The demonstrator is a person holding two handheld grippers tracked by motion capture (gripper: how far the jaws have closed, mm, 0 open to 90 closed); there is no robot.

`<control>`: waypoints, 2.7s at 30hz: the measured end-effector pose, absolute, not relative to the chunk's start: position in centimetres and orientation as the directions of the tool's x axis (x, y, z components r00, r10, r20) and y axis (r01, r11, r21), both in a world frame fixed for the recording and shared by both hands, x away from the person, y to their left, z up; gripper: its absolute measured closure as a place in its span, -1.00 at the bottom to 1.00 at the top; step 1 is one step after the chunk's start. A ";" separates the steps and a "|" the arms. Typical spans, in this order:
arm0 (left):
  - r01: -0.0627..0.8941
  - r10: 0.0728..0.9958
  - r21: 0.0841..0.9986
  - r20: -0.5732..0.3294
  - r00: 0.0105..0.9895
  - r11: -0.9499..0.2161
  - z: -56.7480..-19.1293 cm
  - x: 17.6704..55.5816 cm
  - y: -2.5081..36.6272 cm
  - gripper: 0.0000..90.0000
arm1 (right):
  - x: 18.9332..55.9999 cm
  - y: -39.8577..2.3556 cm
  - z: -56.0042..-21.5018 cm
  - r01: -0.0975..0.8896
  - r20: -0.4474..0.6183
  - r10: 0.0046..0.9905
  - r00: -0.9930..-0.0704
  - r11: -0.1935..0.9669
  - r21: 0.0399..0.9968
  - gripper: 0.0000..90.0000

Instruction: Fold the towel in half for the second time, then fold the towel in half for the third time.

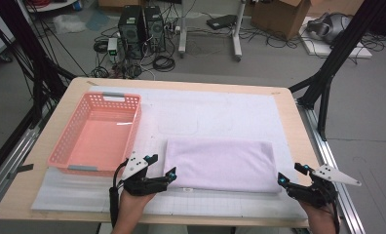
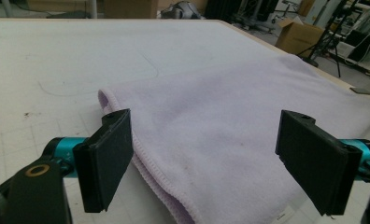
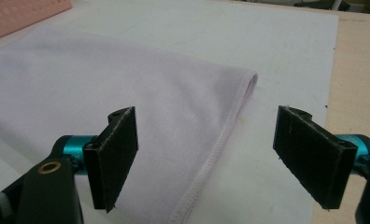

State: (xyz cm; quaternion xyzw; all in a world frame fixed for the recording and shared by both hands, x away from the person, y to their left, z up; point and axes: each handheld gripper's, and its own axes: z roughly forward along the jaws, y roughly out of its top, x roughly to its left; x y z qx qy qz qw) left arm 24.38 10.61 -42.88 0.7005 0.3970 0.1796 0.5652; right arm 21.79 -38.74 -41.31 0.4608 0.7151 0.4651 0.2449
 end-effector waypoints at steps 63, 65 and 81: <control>0.583 0.804 0.794 -0.228 0.549 -0.173 -45.4 24.6 9.1 0.19 | 24.4 -32.8 -41.2 0.426 0.069 0.784 -0.617 0.259 0.867 -0.59; 0.586 0.803 0.791 -0.230 0.550 -0.175 -45.4 24.6 9.1 0.35 | 24.6 -32.4 -41.0 0.419 0.066 0.778 -0.625 0.263 0.869 -0.59; 0.621 0.786 0.773 -0.301 0.540 -0.130 -45.4 24.6 9.1 0.72 | 29.5 -25.4 -39.5 0.403 0.067 0.681 -0.729 0.347 0.847 -0.58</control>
